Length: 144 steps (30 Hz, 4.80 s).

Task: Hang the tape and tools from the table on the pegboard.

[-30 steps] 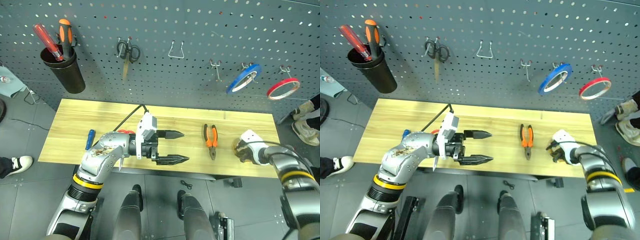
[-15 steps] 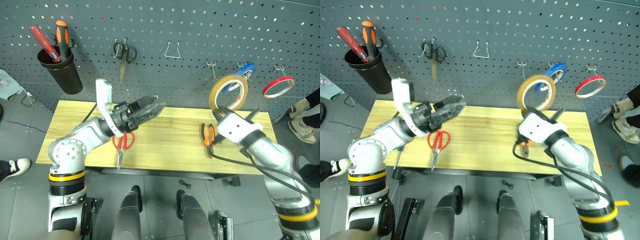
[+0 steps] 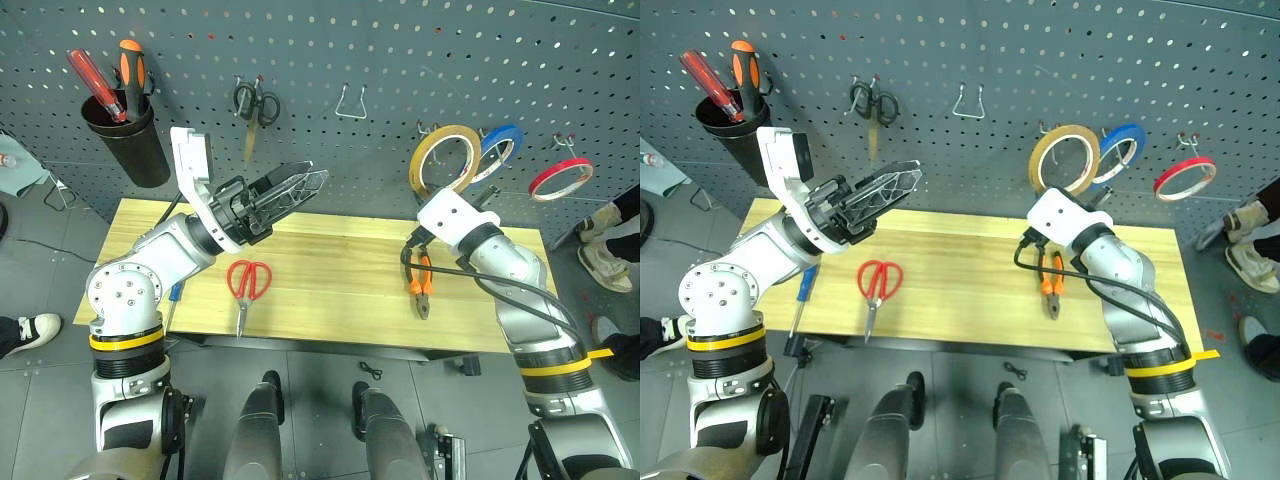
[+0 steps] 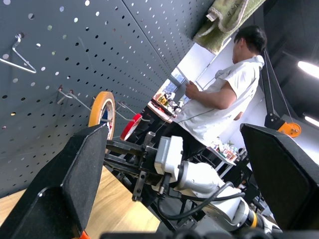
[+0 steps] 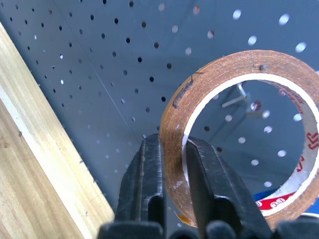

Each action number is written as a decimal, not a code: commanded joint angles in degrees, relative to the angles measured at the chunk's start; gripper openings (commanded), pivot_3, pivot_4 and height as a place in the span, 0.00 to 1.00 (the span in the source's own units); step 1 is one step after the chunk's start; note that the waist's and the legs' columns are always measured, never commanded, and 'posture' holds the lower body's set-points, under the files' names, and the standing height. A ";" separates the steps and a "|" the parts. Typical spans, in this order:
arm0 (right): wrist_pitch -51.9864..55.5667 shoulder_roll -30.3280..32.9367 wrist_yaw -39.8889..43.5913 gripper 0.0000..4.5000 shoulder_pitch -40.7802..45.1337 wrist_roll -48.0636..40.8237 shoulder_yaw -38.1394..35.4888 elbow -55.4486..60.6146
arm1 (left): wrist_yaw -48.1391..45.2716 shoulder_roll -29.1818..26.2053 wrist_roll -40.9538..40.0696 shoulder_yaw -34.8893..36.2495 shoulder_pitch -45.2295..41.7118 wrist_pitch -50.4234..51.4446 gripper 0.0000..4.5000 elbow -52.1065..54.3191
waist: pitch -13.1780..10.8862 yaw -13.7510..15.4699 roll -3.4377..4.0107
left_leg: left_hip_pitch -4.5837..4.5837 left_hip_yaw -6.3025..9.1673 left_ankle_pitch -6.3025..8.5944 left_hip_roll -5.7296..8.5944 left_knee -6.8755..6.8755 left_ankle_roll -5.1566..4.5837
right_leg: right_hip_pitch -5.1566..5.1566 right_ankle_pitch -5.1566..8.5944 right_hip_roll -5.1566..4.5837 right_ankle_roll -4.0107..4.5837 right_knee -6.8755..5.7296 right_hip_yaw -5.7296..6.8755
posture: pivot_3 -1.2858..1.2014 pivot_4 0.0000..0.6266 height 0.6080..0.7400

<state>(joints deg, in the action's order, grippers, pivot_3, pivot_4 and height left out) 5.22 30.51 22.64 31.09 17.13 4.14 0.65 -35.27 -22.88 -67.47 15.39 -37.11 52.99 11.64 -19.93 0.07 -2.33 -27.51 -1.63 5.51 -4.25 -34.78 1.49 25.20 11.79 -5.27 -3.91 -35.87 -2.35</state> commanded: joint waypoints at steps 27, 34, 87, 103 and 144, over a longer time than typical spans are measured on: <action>54.68 -6.83 1.76 0.99 4.71 -17.95 -8.63 -10.58 | -27.54 -19.72 22.15 -14.83 16.75 -11.24 1.00 4.88 | 0.05 0.69 0.06 | -0.18 -0.10 -0.02 -0.21 0.04 -0.01 | 0.41 0.04 0.06 0.81 -0.04 0.01 | 0.55 0.57 1.00; 52.04 -7.29 -1.63 0.99 8.62 -18.72 -8.75 -21.92 | -25.02 -19.39 19.80 -13.26 18.10 -8.47 1.00 8.74 | 0.04 0.79 0.08 | -0.79 -0.02 -0.07 -0.16 0.07 -0.16 | 1.05 0.02 0.11 0.31 -0.33 0.00 | 0.56 0.60 1.00; -5.43 -19.89 -16.12 0.59 34.36 -14.84 -4.88 -10.93 | 12.13 -1.82 -6.92 8.00 -1.32 -9.06 1.00 0.07 | -0.15 2.43 0.26 | -0.98 0.11 -0.18 -0.17 0.01 -0.02 | 1.04 -0.17 0.16 0.27 -0.18 0.19 | 0.57 0.51 1.00; -22.52 -21.30 -20.64 0.59 36.32 -13.06 -5.25 -29.55 | 11.78 -2.96 -8.17 6.89 -1.00 -8.40 1.00 0.74 | -0.15 2.37 0.26 | -1.00 0.18 -0.23 -0.18 0.15 0.06 | 1.08 -0.19 0.15 0.30 -0.21 0.29 | 0.58 0.52 1.00; 30.54 2.74 26.12 0.99 -2.49 -48.70 -1.97 18.96 | 33.39 -3.83 29.48 -8.97 29.45 -6.74 1.00 10.24 | -0.23 2.54 0.32 | -0.70 0.15 -0.23 -0.33 0.40 0.34 | 1.01 0.07 0.18 1.08 -0.20 0.31 | 0.56 0.63 1.00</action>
<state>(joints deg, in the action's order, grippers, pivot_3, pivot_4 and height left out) 36.69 31.77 45.05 29.25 -30.13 2.07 17.94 -4.55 -27.24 -41.42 7.53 -8.00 46.37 21.42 -20.16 2.61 -2.02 -28.24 -1.48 5.22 -4.58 -34.43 1.74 26.22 11.86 -5.09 -2.83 -36.06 -2.05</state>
